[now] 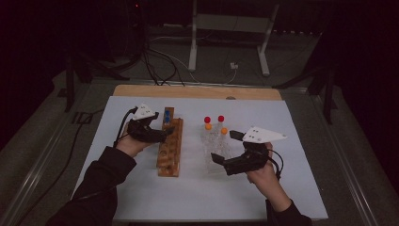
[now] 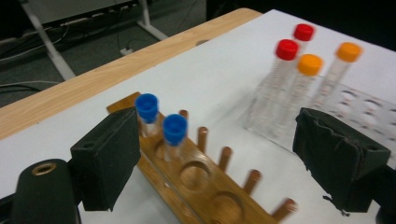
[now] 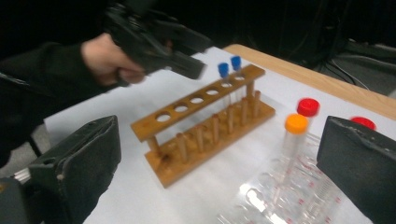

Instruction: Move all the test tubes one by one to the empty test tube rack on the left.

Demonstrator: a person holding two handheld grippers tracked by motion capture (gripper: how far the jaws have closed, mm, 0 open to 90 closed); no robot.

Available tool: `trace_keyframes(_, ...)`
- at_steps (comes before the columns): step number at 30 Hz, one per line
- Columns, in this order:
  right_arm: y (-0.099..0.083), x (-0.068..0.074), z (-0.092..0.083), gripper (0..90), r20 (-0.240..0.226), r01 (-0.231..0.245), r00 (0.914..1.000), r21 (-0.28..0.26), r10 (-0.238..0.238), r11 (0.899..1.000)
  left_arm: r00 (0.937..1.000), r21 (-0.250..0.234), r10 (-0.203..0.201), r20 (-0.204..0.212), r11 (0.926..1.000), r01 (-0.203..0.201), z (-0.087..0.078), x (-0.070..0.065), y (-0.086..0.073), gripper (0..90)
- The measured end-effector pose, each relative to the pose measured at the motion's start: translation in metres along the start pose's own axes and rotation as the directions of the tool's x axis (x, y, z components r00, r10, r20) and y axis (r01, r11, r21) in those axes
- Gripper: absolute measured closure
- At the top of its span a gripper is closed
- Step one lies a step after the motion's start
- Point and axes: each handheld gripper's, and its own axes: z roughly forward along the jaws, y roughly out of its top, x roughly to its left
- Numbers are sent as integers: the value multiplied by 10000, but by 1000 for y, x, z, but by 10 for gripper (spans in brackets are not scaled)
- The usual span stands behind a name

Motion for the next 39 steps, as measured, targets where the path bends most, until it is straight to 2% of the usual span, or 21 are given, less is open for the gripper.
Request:
trace_keyframes(2, -1, -4, 0, 0, 7, -71, 10000, 13, 71, 10000, 9998, -69, 23, 183, 10000, -22, -6, -5, -1, 88)
trace_keyframes(5, -3, -9, 1, 0, 267, -58, 9996, 23, 58, 10000, 9978, -154, 0, 659, 9999, 11, -14, -11, -3, 38)
trace_keyframes(10, -7, -19, 3, 0, 833, 10, 9965, 219, -28, 9998, 9917, -173, 83, 1281, 9998, -61, -24, -20, -9, 21)
trace_keyframes(14, -13, -30, 5, 0, 1290, -42, 9916, 350, -4, 9994, 9878, -285, 77, 1552, 9996, -34, -29, -26, -13, 20)
trace_keyframes(19, -20, -42, 6, 0, 1581, -100, 9874, 494, 21, 9987, 9813, -451, 210, 1915, 9989, -126, -37, -36, -19, 20)
trace_keyframes(23, -25, -50, 8, 0, 1745, -115, 9847, 646, 1, 9978, 9789, -487, 382, 2007, 9984, -289, -41, -45, -23, 20)
trace_keyframes(25, -28, -54, 10, 0, 1811, -236, 9834, 768, 93, 9968, 9757, -506, 455, 2143, 9981, -354, -43, -47, -25, 20)
trace_keyframes(26, -30, -56, 11, 0, 1851, -263, 9827, 799, 111, 9965, 9764, -515, 514, 2099, 9978, -414, -43, -48, -26, 20)
trace_keyframes(28, -34, -60, 14, 0, 1988, -343, 9799, 877, 162, 9956, 9733, -547, 468, 2249, 9979, -353, -44, -48, -27, 20)
trace_keyframes(29, -35, -61, 15, 0, 2057, -400, 9784, 916, 204, 9950, 9747, -542, 484, 2183, 9978, -374, -45, -49, -27, 20)
trace_keyframes(33, -45, -67, 24, 0, 2273, -553, 9735, 1222, 262, 9910, 9725, -534, 417, 2289, 9981, -303, -45, -49, -28, 20)
trace_keyframes(35, -50, -69, 27, 71, 2468, -674, 9684, 1148, 373, 9911, 9736, -519, 416, 2243, 9982, -307, -44, -49, -29, 20)
trace_keyframes(36, -53, -69, 30, 81, 2511, -757, 9669, 1154, 446, 9904, 9716, -495, 392, 2336, 9984, -284, -44, -49, -29, 20)
trace_keyframes(38, -57, -68, 36, 106, 2632, -803, 9638, 1319, 432, 9880, 9733, -461, 384, 2263, 9985, -287, -42, -50, -30, 20)
trace_keyframes(39, -59, -67, 38, 172, 2635, -765, 9639, 1357, 385, 9878, 9722, -432, 384, 2308, 9986, -291, -42, -50, -30, 21)
